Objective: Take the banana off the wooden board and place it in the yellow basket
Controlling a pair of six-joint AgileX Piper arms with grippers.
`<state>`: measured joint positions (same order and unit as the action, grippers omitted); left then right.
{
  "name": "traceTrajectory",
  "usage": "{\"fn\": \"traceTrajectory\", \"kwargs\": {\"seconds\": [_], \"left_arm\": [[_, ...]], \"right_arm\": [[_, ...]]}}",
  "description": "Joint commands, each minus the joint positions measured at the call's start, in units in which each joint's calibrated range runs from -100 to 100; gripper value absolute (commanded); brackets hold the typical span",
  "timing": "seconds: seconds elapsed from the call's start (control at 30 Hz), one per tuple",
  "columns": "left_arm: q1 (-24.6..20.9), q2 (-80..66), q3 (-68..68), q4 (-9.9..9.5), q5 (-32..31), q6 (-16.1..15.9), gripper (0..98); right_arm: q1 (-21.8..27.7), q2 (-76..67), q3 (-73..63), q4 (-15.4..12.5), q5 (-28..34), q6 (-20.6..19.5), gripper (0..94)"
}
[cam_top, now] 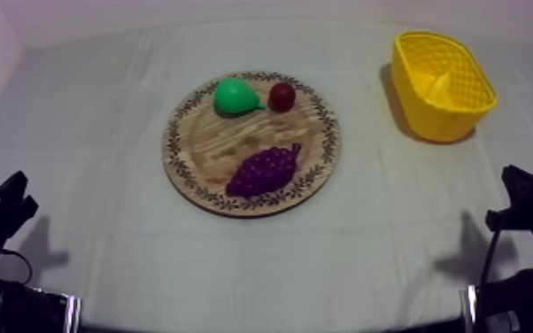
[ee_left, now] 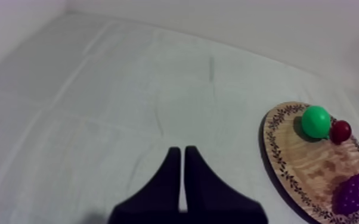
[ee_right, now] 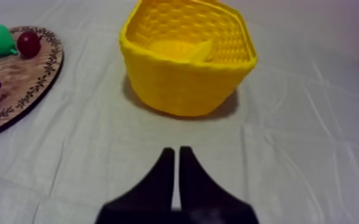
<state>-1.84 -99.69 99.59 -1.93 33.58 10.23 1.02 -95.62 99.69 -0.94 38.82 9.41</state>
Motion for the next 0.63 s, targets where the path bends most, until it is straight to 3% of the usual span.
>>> {"fn": "traceTrajectory", "kwargs": {"seconds": [0.0,0.6], "left_arm": [[0.0,-0.1,0.0,0.00,0.0,0.0,0.0],[0.0,-0.1,0.0,0.00,0.0,0.0,0.0]], "right_arm": [[0.0,0.0,0.1,0.0,0.0,0.0,0.6],[0.0,0.0,0.1,0.0,0.0,0.2,0.6]]}}
